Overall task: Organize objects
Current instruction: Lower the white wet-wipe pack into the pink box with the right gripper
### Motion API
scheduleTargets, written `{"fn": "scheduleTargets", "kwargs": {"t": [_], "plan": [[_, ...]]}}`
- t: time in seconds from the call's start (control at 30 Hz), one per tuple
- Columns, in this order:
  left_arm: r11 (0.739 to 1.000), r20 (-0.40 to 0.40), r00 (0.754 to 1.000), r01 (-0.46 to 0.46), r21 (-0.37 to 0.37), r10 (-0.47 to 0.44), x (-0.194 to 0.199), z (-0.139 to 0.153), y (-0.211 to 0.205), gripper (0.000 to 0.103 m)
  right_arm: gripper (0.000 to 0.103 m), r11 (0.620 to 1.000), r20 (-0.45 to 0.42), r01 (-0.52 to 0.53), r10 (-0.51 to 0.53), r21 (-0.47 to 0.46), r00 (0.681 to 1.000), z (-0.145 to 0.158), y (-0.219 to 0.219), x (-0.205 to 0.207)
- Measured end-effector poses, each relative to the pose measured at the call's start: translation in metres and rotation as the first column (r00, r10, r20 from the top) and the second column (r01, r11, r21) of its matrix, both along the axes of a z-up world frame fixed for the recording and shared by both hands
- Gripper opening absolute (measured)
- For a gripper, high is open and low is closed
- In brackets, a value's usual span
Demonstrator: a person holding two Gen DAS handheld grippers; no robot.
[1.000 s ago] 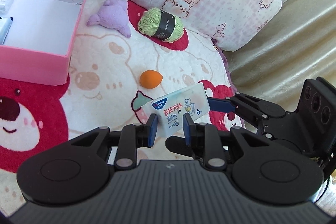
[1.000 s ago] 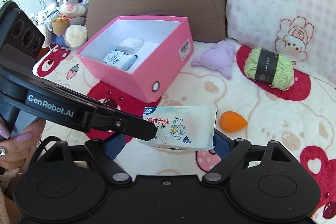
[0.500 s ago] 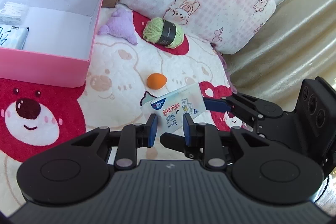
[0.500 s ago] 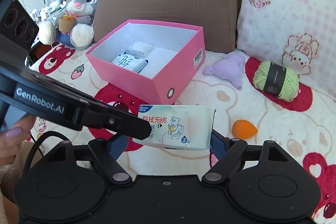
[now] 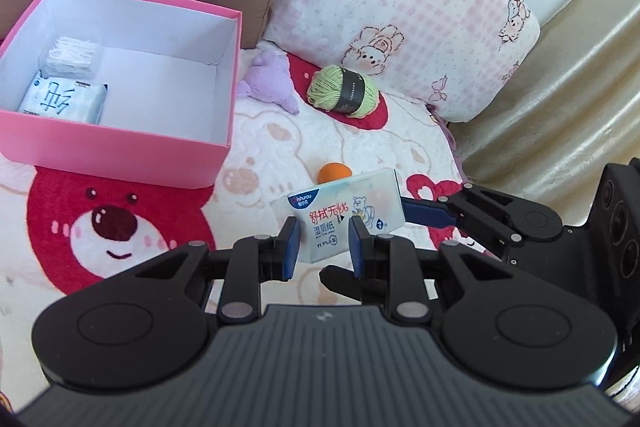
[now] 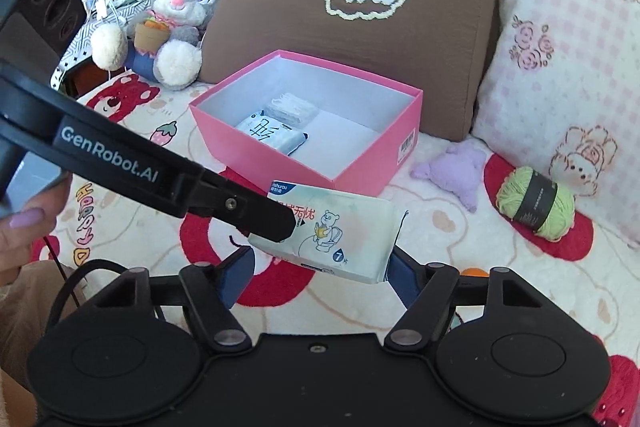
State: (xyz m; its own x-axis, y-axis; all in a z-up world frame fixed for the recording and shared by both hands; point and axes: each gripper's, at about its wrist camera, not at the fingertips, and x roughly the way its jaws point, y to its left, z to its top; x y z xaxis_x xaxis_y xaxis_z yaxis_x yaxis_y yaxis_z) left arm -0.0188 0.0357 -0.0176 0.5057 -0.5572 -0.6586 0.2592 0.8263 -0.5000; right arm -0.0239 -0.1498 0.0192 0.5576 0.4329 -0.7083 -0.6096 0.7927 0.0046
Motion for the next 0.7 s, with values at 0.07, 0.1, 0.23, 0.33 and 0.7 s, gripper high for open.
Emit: {"fn": "scheduleTargets", "kwargs": {"t": [0.07,0.1,0.23,0.33,0.7], "plan": [[1.0,0.007,1.0,-0.007,0.016,0.007,-0.001,0.004,0.004,0.023,0.069,1.0,-0.001,0.003,-0.003,0.003,1.0,0.003,0.004,0.001],[1.0,0.007,1.0,-0.01,0.022,0.01,-0.001,0.006,0.006,0.023,0.068,1.0,0.003,0.001,-0.001,0.001,1.0,0.005,0.007,0.002],[0.998,0.012,0.999,-0.036,0.045,0.035,0.0,0.016,0.019,0.023,0.061,0.999,0.04,-0.022,0.024,-0.034,0.999,0.014,0.023,0.003],[0.997,0.022,0.998,-0.055,0.044,0.054,0.0,0.02,0.029,0.023,0.06,0.997,0.071,-0.042,0.046,-0.058,0.996,0.019,0.036,0.002],[0.992,0.013,0.998,-0.056,0.114,0.055,0.03,0.056,0.06,0.023,0.057,0.998,0.094,-0.067,0.067,0.002,0.993,0.044,0.068,0.023]]}}
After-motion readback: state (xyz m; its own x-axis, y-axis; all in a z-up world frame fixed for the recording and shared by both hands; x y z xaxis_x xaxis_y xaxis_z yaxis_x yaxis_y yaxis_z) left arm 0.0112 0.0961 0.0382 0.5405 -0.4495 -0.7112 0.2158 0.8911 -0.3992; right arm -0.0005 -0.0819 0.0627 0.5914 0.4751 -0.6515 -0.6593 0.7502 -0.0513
